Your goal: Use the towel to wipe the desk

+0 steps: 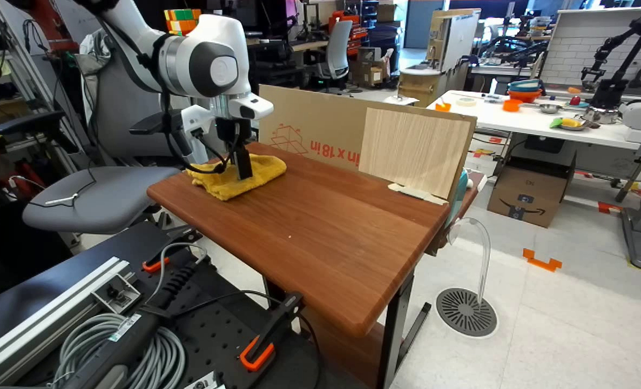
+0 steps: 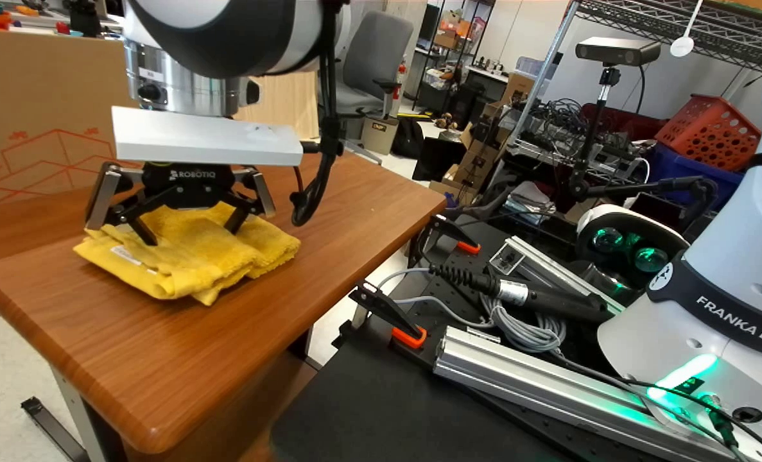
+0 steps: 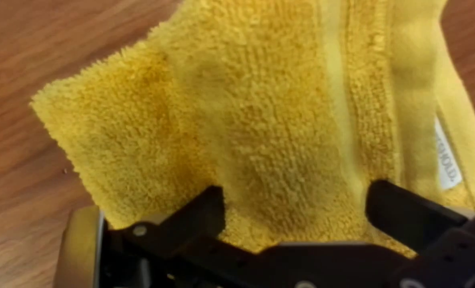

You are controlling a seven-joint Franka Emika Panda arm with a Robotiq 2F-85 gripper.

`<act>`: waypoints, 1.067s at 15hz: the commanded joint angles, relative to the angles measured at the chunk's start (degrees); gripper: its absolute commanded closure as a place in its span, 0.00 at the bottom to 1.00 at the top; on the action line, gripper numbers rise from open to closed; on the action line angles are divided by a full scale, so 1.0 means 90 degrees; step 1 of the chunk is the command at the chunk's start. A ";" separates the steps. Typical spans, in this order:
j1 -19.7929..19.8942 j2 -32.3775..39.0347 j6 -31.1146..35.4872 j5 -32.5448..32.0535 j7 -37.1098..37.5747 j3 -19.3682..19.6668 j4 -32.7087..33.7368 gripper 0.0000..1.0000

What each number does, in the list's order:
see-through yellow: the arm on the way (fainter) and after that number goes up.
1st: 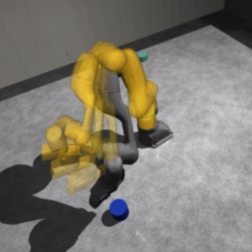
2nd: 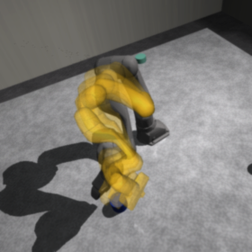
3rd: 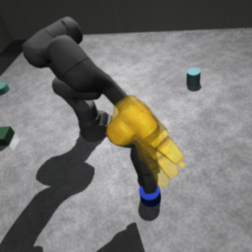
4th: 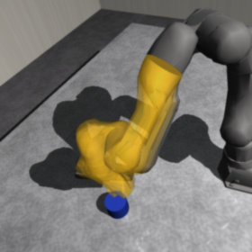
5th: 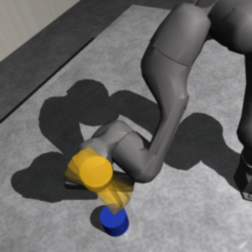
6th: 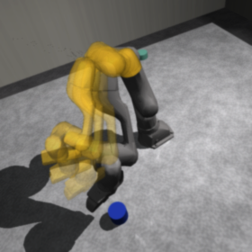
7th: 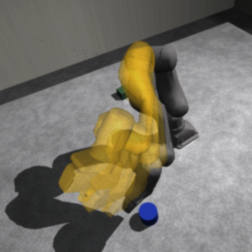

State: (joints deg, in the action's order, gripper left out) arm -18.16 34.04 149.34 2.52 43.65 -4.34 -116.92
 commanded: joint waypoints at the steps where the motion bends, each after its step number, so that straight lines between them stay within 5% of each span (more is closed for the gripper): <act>1: 0.0208 0.0262 0.0066 0.0204 -0.0175 0.0235 0.0106 0.00; 6: 0.1135 0.0135 0.0341 0.1037 -0.0606 0.0299 -0.0243 0.00; 16: 0.2730 0.0784 0.0029 0.2284 -0.0729 0.0854 0.0564 0.00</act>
State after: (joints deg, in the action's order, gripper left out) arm 4.61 35.64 149.54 20.27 37.78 1.84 -115.43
